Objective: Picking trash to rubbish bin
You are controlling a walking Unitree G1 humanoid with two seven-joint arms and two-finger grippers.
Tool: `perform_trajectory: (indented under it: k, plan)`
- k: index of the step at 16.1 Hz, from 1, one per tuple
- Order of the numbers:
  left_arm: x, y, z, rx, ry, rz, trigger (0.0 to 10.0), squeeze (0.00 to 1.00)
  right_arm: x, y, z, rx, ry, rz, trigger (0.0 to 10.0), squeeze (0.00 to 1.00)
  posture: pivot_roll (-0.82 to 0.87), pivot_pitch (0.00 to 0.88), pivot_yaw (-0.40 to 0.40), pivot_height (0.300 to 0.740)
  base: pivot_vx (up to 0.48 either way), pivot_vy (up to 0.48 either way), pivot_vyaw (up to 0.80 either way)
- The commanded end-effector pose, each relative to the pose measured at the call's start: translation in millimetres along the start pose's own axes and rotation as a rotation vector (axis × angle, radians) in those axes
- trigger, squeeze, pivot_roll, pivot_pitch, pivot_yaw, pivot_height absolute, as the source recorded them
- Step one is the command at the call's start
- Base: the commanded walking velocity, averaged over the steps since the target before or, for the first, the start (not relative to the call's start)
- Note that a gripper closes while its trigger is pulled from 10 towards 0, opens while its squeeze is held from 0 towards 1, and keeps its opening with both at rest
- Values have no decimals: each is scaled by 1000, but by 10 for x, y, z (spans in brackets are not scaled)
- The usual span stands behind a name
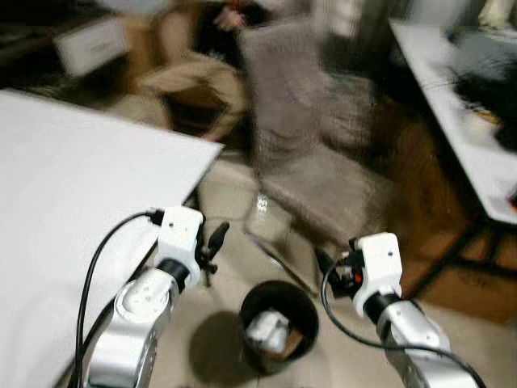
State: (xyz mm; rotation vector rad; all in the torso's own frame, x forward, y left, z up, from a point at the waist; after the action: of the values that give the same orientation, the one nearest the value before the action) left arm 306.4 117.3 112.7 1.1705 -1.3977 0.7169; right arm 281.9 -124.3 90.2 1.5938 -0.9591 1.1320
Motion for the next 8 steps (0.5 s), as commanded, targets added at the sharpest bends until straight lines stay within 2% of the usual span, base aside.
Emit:
perform_trajectory:
  k: [1,8]
  plan:
    - [-17,-4,8,0,0,-8,10000,0,-35,0,20,-6,-7,-9,10000,0,-161,4,-19,740,-274,0,0]
    - [-31,-7,-27,7,-16,-14,10000,0,-67,-8,18,-12,-7,-13,10000,0,-155,2,-18,740,-269,0,0]
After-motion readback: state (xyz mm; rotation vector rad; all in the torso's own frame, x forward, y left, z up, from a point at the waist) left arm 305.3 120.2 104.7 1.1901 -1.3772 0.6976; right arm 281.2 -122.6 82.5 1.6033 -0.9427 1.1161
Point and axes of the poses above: a point about 5 cm out from each wrist's last joint towards the gripper, its own y axis pointing back from the gripper into the wrist, its own x axis along the axis of the wrist's last joint, z = x × y, the point moved 6 cm from there along -y, pointing out of the wrist towards the gripper, and after that the axes turned 9 degrees about -y, right-handed, at the moved point
